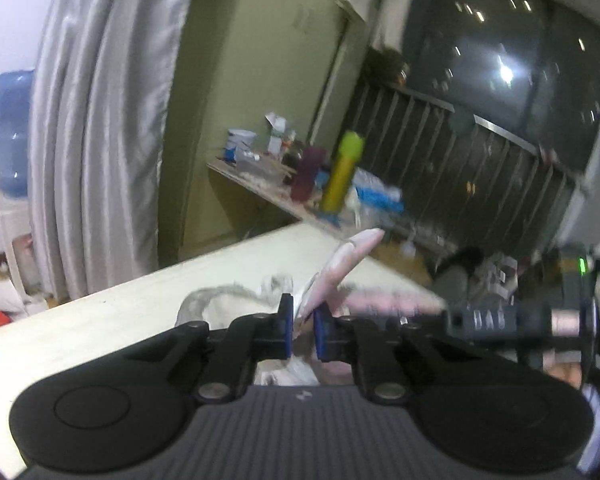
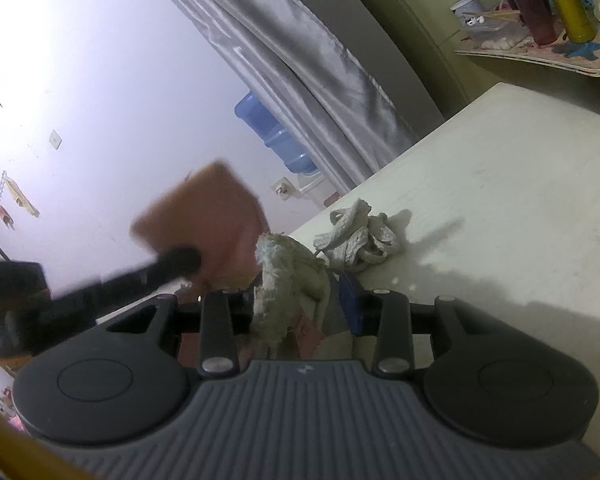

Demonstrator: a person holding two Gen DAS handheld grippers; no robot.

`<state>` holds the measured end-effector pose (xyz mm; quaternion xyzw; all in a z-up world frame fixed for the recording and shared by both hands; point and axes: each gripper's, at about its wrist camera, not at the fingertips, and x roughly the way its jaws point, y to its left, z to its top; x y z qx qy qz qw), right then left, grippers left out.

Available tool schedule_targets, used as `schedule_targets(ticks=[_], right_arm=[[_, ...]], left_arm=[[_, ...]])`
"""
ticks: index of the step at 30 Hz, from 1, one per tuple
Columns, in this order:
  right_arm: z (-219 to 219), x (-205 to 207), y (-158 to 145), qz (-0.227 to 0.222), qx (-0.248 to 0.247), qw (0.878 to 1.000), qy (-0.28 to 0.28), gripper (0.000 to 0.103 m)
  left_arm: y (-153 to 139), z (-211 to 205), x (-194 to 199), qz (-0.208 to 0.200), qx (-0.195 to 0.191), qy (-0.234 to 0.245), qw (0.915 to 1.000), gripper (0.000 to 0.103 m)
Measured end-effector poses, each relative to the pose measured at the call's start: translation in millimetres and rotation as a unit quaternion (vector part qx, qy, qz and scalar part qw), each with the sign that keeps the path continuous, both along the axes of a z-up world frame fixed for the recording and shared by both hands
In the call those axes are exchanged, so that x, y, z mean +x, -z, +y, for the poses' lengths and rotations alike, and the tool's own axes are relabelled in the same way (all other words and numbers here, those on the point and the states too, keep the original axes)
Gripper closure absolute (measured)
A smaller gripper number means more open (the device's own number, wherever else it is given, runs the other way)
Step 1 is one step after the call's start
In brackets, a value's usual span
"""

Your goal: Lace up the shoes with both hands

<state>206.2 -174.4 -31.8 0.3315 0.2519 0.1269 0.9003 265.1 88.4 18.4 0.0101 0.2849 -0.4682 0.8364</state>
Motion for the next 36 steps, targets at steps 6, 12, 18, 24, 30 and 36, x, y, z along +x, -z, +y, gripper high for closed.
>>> schedule_targets(ticks=[6, 12, 18, 24, 30, 36], right_arm=[[1.2, 0.2, 0.2, -0.001, -0.003, 1.0, 0.005, 0.067], [-2.8, 3.0, 3.5, 0.003, -0.001, 1.0, 0.001, 0.061], [-4.1, 2.8, 3.7, 0.007, 0.002, 1.0, -0.005, 0.058], [-8.6, 3.1, 2.7, 0.018, 0.012, 1.0, -0.018, 0.056], [-6.1, 4.9, 0.5, 0.013, -0.002, 1.0, -0.027, 0.056], [-3.0, 5.9, -2.4, 0.015, -0.009, 0.999, -0.031, 0.055]], left_arm=[[-1.9, -25.4, -36.9, -0.098, 0.123, 0.037, 0.9868, 0.095], [5.6, -62.0, -73.3, -0.216, 0.29, 0.084, 0.9286, 0.095], [5.4, -72.0, -88.0, -0.241, 0.358, 0.107, 0.8956, 0.088], [-9.2, -72.1, -85.2, -0.236, 0.362, 0.079, 0.8984, 0.066], [-26.2, -65.2, -87.4, -0.221, 0.329, 0.064, 0.9157, 0.064], [-24.0, -79.6, -71.4, -0.123, 0.314, 0.068, 0.9389, 0.083]])
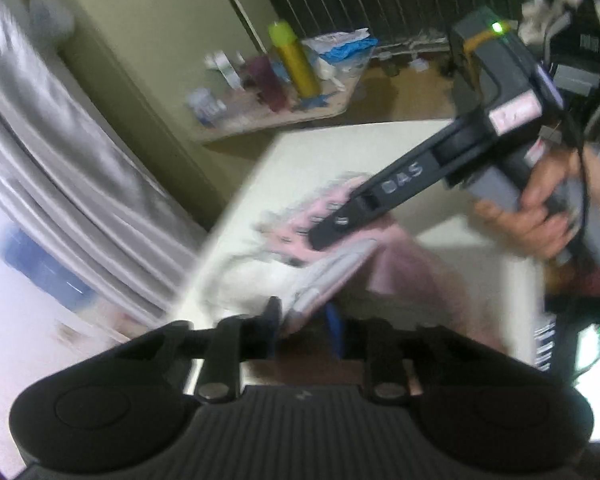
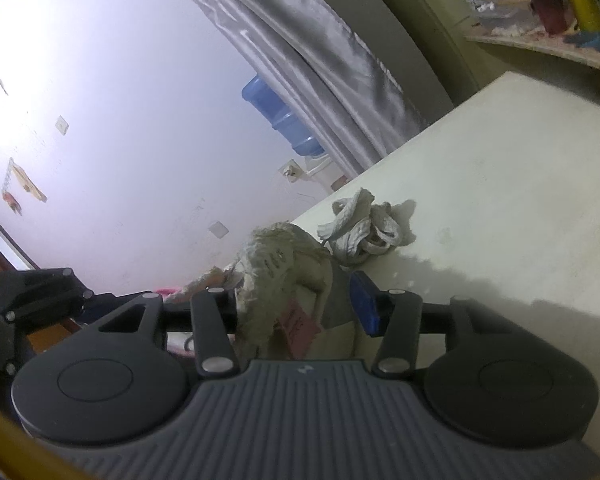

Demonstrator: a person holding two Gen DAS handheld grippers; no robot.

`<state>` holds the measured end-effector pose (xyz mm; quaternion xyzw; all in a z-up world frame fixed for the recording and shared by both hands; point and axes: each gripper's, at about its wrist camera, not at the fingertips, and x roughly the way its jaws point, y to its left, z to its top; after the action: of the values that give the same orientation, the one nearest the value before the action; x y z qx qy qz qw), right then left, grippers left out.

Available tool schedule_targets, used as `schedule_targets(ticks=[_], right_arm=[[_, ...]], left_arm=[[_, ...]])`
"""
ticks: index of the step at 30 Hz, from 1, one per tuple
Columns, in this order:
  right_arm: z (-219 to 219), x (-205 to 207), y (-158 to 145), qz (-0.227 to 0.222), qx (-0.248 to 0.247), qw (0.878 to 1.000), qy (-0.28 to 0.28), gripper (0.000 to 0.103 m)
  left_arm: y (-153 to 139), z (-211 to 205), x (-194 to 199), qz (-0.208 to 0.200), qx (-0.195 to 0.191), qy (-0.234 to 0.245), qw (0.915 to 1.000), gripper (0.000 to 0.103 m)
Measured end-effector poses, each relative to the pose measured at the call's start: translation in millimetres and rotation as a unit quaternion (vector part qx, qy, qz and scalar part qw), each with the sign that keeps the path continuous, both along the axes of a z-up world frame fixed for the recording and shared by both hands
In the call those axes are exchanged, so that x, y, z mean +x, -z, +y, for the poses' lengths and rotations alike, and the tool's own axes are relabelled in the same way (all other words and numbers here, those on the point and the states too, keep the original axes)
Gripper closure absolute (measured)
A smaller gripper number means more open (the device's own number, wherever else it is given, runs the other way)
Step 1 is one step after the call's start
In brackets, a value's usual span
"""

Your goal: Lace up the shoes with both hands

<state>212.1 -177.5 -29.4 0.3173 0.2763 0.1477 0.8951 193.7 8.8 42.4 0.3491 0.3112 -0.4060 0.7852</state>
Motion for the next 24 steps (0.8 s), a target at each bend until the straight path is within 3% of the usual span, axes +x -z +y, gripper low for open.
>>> schedule_targets(ticks=[4, 5, 7, 8, 9, 11, 13, 17, 21, 23, 24], right_arm=[[1.5, 0.3, -2.1, -0.002, -0.008, 1.0, -0.004, 0.055], [1.6, 0.4, -2.4, -0.003, -0.009, 1.0, -0.004, 0.054], [1.4, 1.1, -2.0, -0.002, -0.008, 1.0, -0.005, 0.054], [1.4, 0.5, -2.2, -0.002, -0.009, 1.0, -0.004, 0.054], [1.4, 0.0, -2.5, -0.001, -0.01, 1.0, -0.003, 0.054], [1.3, -1.8, -3.3, -0.001, -0.014, 1.0, -0.003, 0.054], [1.2, -4.2, -4.5, -0.003, -0.019, 1.0, -0.004, 0.054], [1.2, -5.9, -7.4, -0.001, -0.026, 1.0, -0.006, 0.054], [2.5, -6.2, -7.1, -0.002, -0.026, 1.0, -0.004, 0.052], [4.1, -6.7, -6.6, -0.007, -0.032, 0.999, 0.0, 0.049], [4.6, -7.0, -6.3, -0.009, -0.035, 0.999, 0.002, 0.048]], left_arm=[[4.2, 5.1, 25.4, 0.088, -0.022, -0.037, 0.9952, 0.083], [3.1, 6.0, 32.4, 0.116, -0.019, -0.049, 0.9919, 0.079], [0.1, 8.1, 45.2, 0.171, -0.018, -0.07, 0.9827, 0.068], [-1.6, 8.6, 48.0, 0.196, -0.024, -0.07, 0.9777, 0.05], [-4.9, 7.8, 44.8, 0.205, -0.027, -0.065, 0.9763, 0.042], [-15.1, 6.0, 30.4, 0.183, -0.03, -0.053, 0.9813, 0.044], [-26.3, 6.3, 13.2, 0.129, -0.041, -0.047, 0.9897, 0.049], [-33.6, -0.5, 0.1, 0.075, -0.073, -0.067, 0.9922, 0.056], [-9.8, -30.7, 5.7, 0.006, -0.02, -0.11, 0.9937, 0.073], [8.9, -47.1, 15.5, -0.004, 0.008, -0.139, 0.9903, 0.075], [18.1, -54.8, 21.1, -0.003, 0.019, -0.155, 0.9877, 0.08]])
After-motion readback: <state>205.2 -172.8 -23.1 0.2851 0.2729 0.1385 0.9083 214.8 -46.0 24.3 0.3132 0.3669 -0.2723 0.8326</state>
